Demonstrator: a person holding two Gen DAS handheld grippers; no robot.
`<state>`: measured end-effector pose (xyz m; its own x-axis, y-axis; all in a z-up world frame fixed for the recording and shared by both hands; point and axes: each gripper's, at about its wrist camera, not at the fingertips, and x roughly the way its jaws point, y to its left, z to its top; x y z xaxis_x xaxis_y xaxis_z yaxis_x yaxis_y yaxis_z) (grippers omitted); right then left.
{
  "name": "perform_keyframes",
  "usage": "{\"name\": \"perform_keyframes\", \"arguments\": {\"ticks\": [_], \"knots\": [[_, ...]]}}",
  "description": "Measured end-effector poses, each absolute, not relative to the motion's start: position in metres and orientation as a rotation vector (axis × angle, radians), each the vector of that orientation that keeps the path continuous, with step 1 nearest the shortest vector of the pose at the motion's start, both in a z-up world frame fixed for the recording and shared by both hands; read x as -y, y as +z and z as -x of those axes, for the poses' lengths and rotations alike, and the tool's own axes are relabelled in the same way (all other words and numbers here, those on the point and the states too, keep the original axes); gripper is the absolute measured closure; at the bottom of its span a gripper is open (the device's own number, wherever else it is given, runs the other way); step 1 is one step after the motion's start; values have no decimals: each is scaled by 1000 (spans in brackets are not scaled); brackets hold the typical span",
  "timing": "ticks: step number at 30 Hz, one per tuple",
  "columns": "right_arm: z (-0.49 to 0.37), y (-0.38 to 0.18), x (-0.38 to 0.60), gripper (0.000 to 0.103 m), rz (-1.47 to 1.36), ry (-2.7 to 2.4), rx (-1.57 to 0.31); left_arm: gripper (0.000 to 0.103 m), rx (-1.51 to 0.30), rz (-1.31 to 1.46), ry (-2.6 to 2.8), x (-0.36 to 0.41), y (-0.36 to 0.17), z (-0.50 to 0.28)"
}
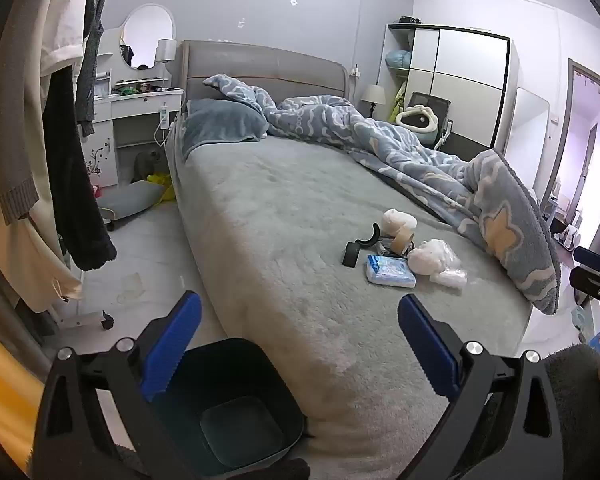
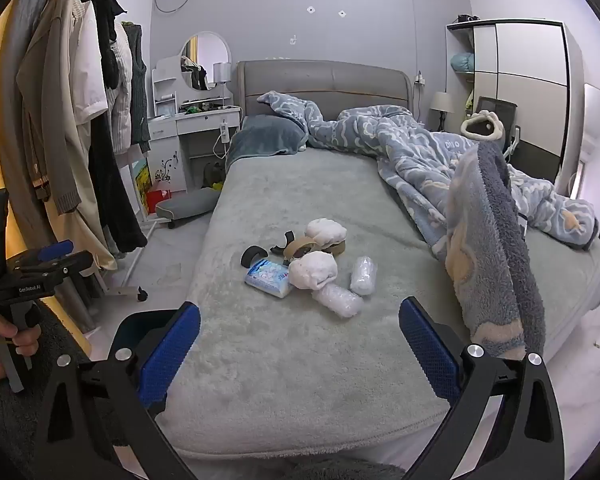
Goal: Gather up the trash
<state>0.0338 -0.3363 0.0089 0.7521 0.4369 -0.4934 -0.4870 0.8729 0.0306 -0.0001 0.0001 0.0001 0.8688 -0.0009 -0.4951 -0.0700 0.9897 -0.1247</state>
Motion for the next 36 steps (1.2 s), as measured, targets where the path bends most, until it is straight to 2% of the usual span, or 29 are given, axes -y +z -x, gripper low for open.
{"name": "perform_keyframes", "arguments": {"ticks": [36], "knots": [[-36,7,338,3,87,509,-514,3,-525,131,36,3,1,1]]}}
